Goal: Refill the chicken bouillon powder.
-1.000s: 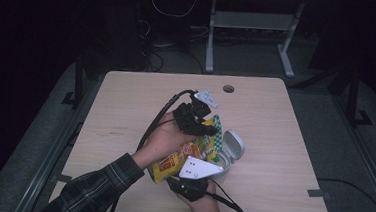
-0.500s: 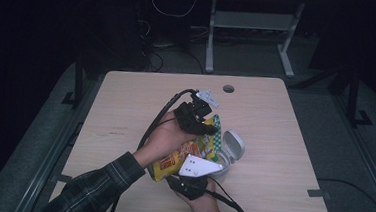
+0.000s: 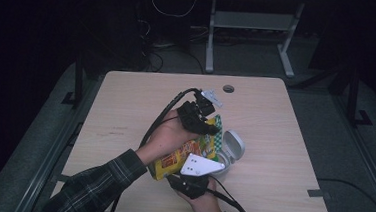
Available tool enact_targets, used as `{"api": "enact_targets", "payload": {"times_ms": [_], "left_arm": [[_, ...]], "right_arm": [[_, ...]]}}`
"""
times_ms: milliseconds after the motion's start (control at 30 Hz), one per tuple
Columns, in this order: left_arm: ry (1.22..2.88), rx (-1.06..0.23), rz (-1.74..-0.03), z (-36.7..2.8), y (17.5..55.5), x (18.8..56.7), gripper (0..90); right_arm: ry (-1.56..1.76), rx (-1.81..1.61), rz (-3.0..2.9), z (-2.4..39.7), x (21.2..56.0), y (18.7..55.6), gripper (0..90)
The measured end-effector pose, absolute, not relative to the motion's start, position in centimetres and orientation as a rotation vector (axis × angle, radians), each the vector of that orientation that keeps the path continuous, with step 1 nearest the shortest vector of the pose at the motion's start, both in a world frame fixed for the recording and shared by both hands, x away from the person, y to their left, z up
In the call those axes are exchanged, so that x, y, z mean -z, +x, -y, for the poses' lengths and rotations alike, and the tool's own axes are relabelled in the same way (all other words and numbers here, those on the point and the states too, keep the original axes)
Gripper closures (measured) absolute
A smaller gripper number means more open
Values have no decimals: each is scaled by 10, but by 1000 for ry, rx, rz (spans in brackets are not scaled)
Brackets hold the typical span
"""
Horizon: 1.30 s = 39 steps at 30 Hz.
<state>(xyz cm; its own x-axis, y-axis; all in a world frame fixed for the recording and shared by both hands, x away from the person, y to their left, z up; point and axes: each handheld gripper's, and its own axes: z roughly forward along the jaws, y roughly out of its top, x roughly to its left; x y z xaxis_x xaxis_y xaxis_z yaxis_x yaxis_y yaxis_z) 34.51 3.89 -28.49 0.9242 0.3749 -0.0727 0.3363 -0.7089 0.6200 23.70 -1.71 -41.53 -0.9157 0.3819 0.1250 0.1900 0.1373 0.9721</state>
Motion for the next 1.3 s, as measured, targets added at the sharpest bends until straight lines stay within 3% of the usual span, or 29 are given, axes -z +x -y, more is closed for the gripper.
{"api": "enact_targets", "payload": {"times_ms": [633,1300], "left_arm": [[2431,-41,-501,-38,348,285,895],[2379,119,-559,-41,355,282,897]], "right_arm": [[558,-1885,-2245,18,415,237,900],[516,-1909,-2238,21,412,236,900]]}}
